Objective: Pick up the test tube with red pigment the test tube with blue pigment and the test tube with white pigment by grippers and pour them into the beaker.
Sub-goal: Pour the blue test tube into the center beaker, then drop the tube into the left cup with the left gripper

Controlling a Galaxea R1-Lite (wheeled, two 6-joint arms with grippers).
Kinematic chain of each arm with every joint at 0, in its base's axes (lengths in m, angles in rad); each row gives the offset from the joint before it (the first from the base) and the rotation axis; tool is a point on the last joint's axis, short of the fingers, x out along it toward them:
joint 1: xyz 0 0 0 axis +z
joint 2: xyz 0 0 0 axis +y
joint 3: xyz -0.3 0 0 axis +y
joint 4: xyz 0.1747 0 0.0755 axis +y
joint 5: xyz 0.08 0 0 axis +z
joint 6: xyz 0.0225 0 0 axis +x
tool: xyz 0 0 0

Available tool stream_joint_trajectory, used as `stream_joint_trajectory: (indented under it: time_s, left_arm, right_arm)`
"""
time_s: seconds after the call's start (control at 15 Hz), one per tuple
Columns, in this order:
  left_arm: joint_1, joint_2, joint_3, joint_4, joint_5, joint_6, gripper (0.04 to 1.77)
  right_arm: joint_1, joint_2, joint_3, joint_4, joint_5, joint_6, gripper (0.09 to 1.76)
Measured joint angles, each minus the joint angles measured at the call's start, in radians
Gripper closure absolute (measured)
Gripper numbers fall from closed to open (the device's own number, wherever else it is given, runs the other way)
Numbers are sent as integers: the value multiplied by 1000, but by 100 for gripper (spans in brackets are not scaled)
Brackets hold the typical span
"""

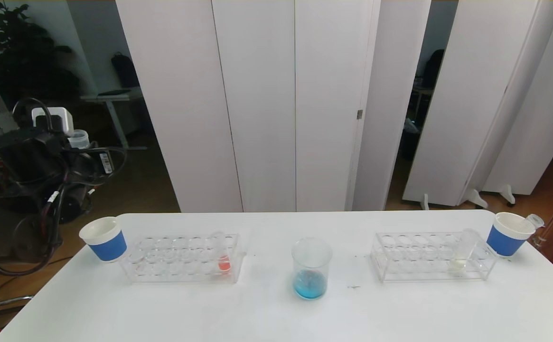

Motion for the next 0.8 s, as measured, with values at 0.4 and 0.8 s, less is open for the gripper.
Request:
stream_joint_trajectory:
  time_s: [0.4,0.8]
  left_arm:
    - [51,119,14,-4,0,-59,123]
    - [80,171,50,-2,0,-84,123]
  right_arm:
    - [0,0,0,0,0,0,11]
    - [0,0,0,0,-1,0,11]
